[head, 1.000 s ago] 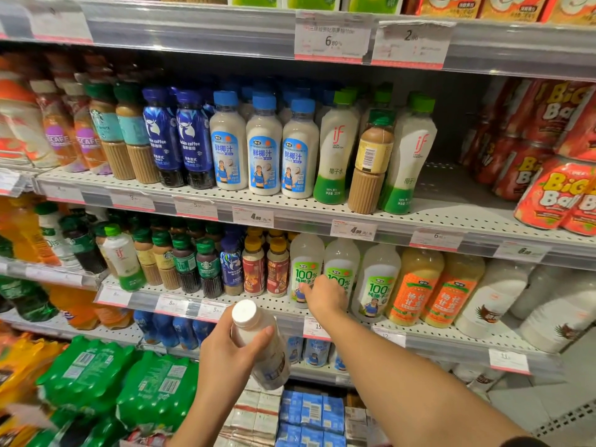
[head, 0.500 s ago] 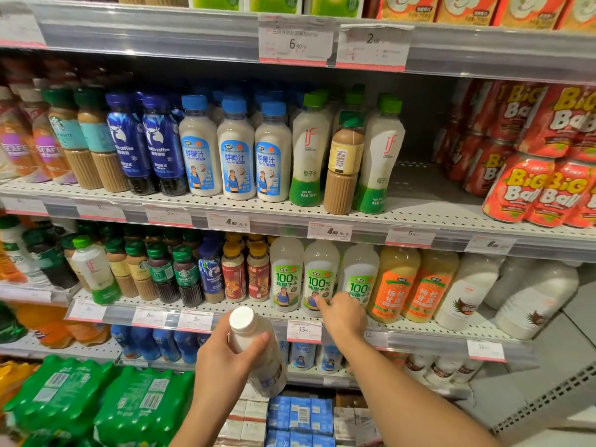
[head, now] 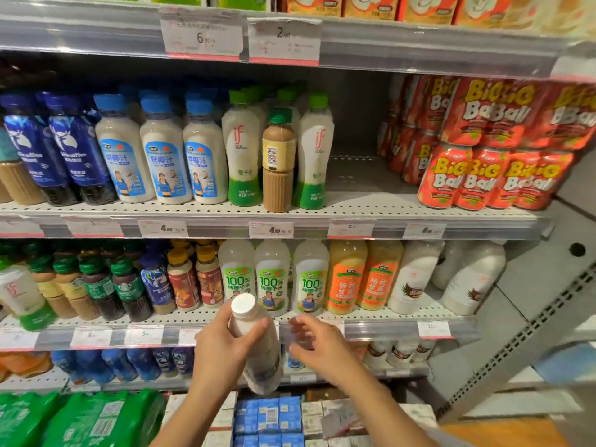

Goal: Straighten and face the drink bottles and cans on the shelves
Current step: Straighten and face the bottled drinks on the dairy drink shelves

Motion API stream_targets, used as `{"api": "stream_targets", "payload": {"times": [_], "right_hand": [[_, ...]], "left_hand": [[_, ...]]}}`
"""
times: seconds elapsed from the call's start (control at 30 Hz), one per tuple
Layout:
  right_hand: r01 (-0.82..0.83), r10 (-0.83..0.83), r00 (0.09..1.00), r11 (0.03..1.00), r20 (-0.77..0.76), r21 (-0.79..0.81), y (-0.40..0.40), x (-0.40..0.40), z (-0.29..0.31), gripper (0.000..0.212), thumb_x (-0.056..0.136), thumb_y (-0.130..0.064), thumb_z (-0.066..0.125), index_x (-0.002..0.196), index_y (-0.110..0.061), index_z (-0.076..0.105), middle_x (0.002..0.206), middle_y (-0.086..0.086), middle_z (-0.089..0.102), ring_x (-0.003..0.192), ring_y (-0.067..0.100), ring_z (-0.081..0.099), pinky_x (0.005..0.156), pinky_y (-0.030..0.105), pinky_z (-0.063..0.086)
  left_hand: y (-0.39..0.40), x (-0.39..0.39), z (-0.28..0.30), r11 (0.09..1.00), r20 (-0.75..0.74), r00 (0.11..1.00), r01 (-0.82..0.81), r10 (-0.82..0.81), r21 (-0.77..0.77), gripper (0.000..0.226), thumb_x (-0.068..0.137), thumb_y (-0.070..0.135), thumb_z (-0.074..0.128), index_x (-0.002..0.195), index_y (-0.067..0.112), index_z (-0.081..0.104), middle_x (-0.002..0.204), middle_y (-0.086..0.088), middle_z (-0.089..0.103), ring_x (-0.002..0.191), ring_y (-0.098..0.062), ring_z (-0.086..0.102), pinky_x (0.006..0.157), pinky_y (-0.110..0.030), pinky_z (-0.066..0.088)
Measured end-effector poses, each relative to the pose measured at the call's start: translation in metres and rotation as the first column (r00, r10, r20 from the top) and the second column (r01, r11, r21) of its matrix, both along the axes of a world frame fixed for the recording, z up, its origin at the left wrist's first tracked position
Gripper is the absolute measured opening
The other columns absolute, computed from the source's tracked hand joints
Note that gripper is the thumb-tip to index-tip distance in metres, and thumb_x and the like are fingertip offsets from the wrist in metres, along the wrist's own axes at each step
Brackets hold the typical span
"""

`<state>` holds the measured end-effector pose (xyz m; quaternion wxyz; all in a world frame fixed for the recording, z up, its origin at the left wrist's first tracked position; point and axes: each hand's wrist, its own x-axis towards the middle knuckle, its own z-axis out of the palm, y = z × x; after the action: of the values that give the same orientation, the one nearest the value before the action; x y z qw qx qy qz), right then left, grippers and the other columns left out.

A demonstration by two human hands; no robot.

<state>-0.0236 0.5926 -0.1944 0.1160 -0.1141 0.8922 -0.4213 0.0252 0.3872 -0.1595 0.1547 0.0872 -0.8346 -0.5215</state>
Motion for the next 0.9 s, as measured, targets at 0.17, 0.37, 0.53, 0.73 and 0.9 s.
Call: {"api": "stream_targets", "payload": {"times": [0.17,0.37,0.53,0.73,0.9], "right_hand": [[0.050,-0.047,0.998,0.997,-0.048,0.063,0.035,0.021,0.026,0.087,0.076,-0.046,0.078,0.148,-0.046,0.030,0.134,-0.030,0.036,0.113,0.001,0.050,0.097,0.028,0.044],[0.324,-0.301,0.925,0.944,-0.233,0.064,0.086,0.019,0.025,0.110,0.057,-0.077,0.077,0.146,-0.032,0.030,0.142,-0.011,0.041,0.129,0.016,0.046,0.099,0.040,0.048],[0.478,-0.455,0.828,0.878,-0.327,-0.012,0.140,0.014,0.032,0.094,0.055,-0.079,0.069,0.131,-0.031,0.043,0.122,-0.008,0.056,0.112,0.019,0.058,0.086,0.036,0.050],[0.610,-0.607,0.760,0.790,-0.233,-0.067,0.209,0.007,0.028,0.077,0.052,-0.069,0.078,0.116,-0.039,0.048,0.104,-0.011,0.063,0.096,0.018,0.063,0.081,0.041,0.055],[0.656,-0.653,0.719,0.751,-0.238,-0.078,0.263,-0.007,0.018,0.080,0.055,-0.058,0.083,0.123,-0.033,0.049,0.101,-0.010,0.061,0.096,0.019,0.062,0.080,0.039,0.055]], "left_hand": [[0.063,-0.024,0.020,0.998,-0.010,0.998,0.068,-0.068,-0.007,0.033,0.079,0.045,0.082,0.107,0.034,0.067,0.094,0.019,0.070,0.087,0.002,0.063,0.068,-0.027,0.045],[0.153,-0.045,0.041,0.990,0.003,0.994,0.104,-0.105,0.094,0.053,0.064,0.072,0.070,0.102,0.034,0.067,0.090,0.013,0.073,0.085,-0.007,0.068,0.079,-0.041,0.057],[0.219,-0.052,0.060,0.977,0.020,0.977,0.211,-0.211,0.014,0.048,0.074,0.061,0.077,0.108,0.031,0.062,0.096,0.013,0.069,0.092,-0.014,0.067,0.077,-0.036,0.052],[0.246,-0.071,0.093,0.846,0.004,0.891,0.433,-0.455,-0.310,0.052,0.086,0.055,0.071,0.131,0.033,0.056,0.123,0.013,0.065,0.110,-0.008,0.062,0.087,-0.028,0.050],[0.234,-0.092,0.105,0.675,-0.245,0.834,0.191,-0.494,-0.713,0.045,0.088,0.036,0.069,0.130,0.024,0.057,0.134,0.001,0.056,0.123,-0.025,0.051,0.100,-0.042,0.047]]}}
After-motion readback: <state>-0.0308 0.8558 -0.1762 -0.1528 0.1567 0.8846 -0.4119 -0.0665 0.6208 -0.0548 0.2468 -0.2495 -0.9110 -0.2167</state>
